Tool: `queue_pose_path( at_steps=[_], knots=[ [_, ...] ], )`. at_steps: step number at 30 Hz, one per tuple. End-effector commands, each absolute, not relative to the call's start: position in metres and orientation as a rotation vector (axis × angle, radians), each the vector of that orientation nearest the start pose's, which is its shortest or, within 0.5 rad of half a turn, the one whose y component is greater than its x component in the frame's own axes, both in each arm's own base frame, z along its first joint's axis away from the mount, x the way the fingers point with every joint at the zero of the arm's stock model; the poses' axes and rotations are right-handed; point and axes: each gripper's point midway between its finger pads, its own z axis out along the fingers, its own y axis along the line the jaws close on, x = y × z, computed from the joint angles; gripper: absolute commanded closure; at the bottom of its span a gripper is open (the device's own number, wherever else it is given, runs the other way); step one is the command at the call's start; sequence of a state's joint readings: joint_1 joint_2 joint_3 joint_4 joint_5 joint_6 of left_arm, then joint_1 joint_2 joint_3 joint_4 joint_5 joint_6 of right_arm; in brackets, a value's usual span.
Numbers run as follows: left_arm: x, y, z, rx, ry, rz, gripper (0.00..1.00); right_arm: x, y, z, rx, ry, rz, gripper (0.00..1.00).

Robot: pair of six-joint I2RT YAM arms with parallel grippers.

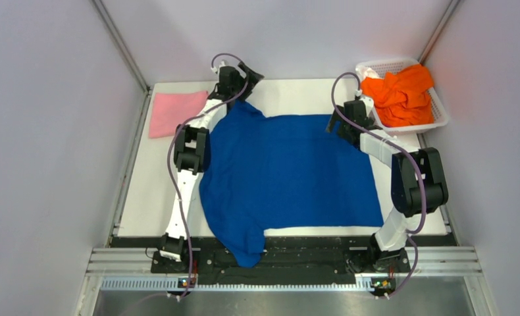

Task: Fold and stack the t-shirts
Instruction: Flatten out the tshirt

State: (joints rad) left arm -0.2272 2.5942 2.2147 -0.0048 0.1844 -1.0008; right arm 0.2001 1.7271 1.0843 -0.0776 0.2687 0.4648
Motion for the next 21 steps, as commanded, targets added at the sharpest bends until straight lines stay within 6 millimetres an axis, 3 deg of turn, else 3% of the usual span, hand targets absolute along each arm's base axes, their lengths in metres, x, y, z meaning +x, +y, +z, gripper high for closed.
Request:
queue_pose_path(
  at_steps=[1, 6, 11, 16, 21],
  knots=[
    [0.715, -0.223, 0.154, -0.718, 1.753, -1.047, 0.01, 0.456, 0.060, 0.103, 0.443, 2.181, 0.039, 0.01],
    [0.707, -0.224, 0.180, -0.575, 1.748, -0.998, 0.01, 0.455, 0.057, 0.103, 0.443, 2.182, 0.022, 0.01],
    [0.682, -0.213, 0.214, -0.446, 1.769, -0.841, 0.01, 0.456, 0.060, 0.105, 0.435, 2.182, 0.043, 0.01],
    [0.640, -0.194, 0.213, -0.464, 1.844, -0.742, 0.01, 0.461, 0.079, 0.108, 0.337, 2.188, 0.102, 0.01],
    [0.601, -0.178, 0.187, -0.527, 1.899, -0.694, 0.01, 0.465, 0.099, 0.111, 0.238, 2.205, 0.098, 0.01]
  ],
)
